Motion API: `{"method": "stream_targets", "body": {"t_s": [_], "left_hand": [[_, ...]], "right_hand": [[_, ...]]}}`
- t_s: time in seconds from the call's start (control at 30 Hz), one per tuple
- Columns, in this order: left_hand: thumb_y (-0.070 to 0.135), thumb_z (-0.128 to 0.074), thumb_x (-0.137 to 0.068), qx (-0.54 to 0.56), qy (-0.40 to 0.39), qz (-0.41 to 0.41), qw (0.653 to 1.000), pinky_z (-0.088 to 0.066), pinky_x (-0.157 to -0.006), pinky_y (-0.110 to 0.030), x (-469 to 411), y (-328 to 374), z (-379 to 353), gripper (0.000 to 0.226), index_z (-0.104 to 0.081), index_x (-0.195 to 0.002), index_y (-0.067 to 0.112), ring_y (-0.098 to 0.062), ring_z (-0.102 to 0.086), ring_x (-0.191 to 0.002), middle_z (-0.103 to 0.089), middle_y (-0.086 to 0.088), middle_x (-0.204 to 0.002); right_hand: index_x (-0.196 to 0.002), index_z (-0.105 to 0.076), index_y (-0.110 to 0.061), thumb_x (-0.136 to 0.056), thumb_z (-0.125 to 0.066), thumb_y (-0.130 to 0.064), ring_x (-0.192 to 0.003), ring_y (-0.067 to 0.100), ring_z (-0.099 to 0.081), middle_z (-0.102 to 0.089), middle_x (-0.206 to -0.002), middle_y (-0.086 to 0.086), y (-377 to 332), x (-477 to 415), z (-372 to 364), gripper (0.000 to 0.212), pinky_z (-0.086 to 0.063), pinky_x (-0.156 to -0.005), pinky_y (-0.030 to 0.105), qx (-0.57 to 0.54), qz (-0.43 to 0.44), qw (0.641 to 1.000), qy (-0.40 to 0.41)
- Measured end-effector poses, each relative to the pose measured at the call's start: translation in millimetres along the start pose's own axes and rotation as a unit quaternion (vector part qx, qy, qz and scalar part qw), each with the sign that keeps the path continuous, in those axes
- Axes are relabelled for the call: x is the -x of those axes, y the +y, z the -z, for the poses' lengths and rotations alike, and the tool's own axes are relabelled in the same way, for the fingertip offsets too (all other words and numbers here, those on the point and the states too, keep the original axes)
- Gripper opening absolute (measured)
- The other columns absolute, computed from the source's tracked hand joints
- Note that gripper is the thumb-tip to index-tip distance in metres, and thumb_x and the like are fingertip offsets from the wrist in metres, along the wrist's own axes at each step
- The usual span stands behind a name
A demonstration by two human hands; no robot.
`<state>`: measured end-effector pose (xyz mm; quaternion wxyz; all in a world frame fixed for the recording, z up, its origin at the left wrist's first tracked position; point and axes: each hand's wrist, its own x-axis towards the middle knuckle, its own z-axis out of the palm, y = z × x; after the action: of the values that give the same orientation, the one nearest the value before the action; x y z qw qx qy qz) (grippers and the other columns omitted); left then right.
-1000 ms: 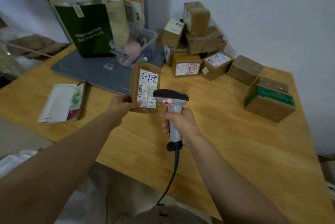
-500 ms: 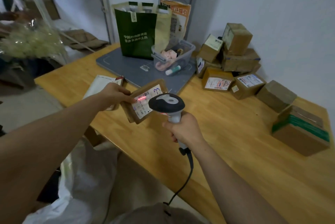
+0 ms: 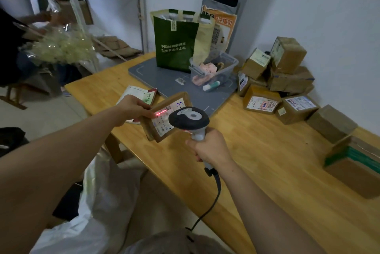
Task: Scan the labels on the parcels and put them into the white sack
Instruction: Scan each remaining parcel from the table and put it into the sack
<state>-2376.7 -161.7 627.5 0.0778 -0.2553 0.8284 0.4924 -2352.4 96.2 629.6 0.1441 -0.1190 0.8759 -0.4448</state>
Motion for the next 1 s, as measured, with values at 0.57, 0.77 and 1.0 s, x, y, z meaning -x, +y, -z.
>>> {"method": "stream_targets", "body": {"t_s": [0.57,0.77,1.0], "left_hand": [[0.034,-0.081,-0.073,0.126,0.200,0.057,0.970,-0.056,-0.079,-0.034,25.4,-71.5,62.9,0.040,-0.069,-0.102,0.009,-0.020,-0.067,-0.085,-0.069,-0.006,-0.088],[0.047,-0.069,-0.076,0.102,0.402,0.119,0.902,-0.052,-0.073,-0.032,68.1,-161.2,113.9,0.027,-0.062,-0.067,0.022,-0.010,-0.057,-0.066,-0.066,-0.003,-0.080],[0.049,-0.066,-0.080,0.006,0.440,0.249,0.863,-0.056,-0.077,-0.043,113.0,-252.6,142.6,0.045,-0.067,-0.095,0.007,-0.033,-0.063,-0.086,-0.067,-0.016,-0.094]], "right_hand": [[-0.088,-0.058,-0.019,-0.082,-0.072,-0.016,-0.037,0.011,-0.054,-0.059,-0.045,-0.006,-21.0,-27.7,-56.5,0.016,-0.045,-0.044,0.025,-0.104,-0.026,0.990,-0.090],[-0.085,-0.060,-0.013,-0.079,-0.072,-0.016,-0.041,0.015,-0.057,-0.060,-0.047,-0.002,-44.3,-35.6,-119.0,0.013,-0.050,-0.050,0.030,-0.076,-0.019,0.981,-0.177],[-0.089,-0.061,-0.015,-0.081,-0.071,-0.018,-0.039,0.012,-0.056,-0.061,-0.049,-0.002,-68.7,-37.2,-188.9,0.013,-0.049,-0.046,0.025,-0.039,-0.019,0.961,-0.274]]}}
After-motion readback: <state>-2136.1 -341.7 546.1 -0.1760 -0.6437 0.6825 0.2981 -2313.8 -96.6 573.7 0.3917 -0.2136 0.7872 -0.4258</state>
